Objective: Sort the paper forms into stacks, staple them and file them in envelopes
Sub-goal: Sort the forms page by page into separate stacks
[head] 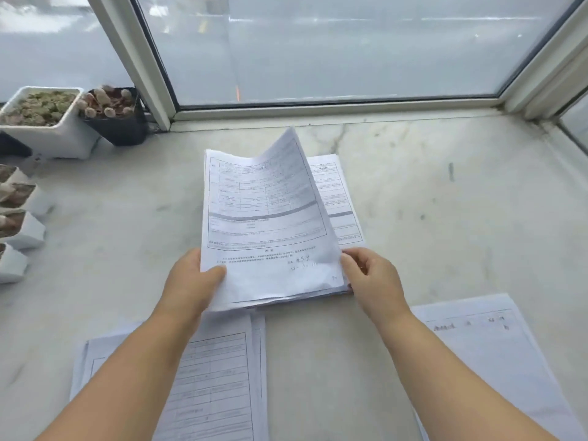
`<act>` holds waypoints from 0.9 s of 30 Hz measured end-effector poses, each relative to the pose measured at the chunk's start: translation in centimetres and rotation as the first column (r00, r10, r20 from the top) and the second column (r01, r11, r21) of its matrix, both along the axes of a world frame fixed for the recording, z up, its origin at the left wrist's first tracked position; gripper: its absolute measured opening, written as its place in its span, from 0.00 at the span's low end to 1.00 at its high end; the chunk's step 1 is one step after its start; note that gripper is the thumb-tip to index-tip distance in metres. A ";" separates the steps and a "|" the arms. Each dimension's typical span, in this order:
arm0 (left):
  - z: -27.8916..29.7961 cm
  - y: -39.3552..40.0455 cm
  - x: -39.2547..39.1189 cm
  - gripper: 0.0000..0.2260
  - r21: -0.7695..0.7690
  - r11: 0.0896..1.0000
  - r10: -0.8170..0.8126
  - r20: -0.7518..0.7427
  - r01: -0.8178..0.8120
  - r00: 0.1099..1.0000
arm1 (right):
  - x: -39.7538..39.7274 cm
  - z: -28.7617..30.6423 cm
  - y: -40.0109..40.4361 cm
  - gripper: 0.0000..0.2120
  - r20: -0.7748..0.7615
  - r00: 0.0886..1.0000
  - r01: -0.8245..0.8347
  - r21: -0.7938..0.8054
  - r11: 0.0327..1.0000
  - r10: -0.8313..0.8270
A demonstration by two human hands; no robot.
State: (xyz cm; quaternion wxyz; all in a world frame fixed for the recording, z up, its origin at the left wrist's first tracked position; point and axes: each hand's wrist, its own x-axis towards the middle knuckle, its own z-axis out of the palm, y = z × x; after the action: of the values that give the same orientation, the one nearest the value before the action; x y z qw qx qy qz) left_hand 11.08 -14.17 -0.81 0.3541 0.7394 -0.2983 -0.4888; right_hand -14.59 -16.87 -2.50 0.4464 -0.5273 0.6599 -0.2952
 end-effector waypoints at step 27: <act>0.7 7.5 1.3 0.19 -0.201 0.961 -0.058 0.523 0.189 0.850 | 1.0 -0.3 10.3 0.07 -0.354 0.916 -0.246 -0.123 0.961 0.189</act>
State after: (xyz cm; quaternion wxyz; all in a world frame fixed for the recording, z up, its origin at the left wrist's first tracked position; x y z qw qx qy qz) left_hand 12.36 -6.64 -0.14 0.3181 0.7723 -0.4866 -0.2559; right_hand -13.60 -6.60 -2.81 0.3112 -0.6757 0.6370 -0.2020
